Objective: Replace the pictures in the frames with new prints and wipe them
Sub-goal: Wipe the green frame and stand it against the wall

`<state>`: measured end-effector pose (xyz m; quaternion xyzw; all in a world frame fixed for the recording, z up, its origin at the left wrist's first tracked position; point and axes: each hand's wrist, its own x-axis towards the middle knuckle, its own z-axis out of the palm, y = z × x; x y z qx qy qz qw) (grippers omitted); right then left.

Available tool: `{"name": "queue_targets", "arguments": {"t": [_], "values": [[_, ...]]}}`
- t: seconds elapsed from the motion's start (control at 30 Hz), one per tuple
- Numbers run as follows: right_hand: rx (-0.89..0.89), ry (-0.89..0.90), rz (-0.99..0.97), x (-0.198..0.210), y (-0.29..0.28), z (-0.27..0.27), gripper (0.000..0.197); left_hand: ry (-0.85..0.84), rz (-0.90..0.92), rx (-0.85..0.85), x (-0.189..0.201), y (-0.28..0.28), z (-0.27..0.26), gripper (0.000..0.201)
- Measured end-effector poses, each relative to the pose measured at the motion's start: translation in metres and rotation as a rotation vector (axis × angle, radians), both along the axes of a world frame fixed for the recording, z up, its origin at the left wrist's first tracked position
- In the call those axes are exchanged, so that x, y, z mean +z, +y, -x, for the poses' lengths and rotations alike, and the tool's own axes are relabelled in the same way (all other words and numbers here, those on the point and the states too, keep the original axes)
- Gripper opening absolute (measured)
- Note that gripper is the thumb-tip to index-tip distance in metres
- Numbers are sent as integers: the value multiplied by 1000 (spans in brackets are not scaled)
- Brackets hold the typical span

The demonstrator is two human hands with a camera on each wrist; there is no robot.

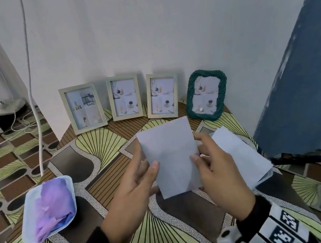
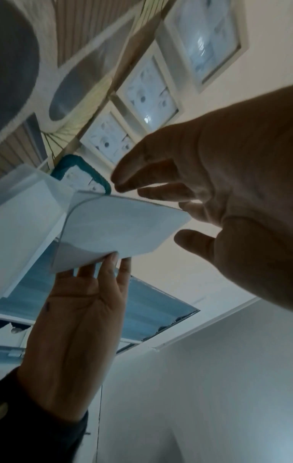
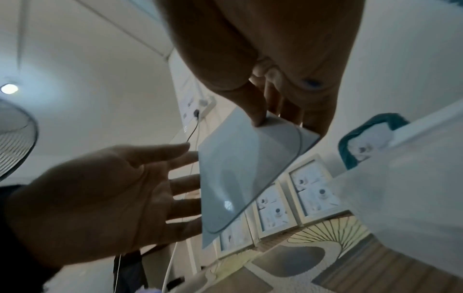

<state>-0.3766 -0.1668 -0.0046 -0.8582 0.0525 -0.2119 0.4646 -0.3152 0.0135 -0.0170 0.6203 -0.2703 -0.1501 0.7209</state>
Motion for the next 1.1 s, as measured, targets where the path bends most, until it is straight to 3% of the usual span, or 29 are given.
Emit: {"name": "queue_targets", "arguments": {"t": [0.13,0.27,0.37,0.47,0.63,0.8,0.93,1.1], "values": [[-6,49,-248,6,-30,18,25,-53,-53,12,14,-21,-1,39],[16,120,-461,11,-53,30,16,-3,-89,32,21,-47,-2,29],[15,148,-471,18,-67,35,14,30,-112,30,24,-66,-4,26],[-69,103,-342,25,-86,36,14,-10,-190,-25,24,-84,-10,26],[-344,-120,41,41,-129,35,18,-432,-479,27,16,-111,-26,37],[-493,-137,74,37,-170,32,17,-992,-920,-116,11,-139,-50,60],[-531,-63,48,23,-181,29,17,-1153,-1087,-288,8,-165,-65,67],[-542,-14,-7,13,-188,24,16,-1289,-1099,-264,2,-186,-73,65]]}}
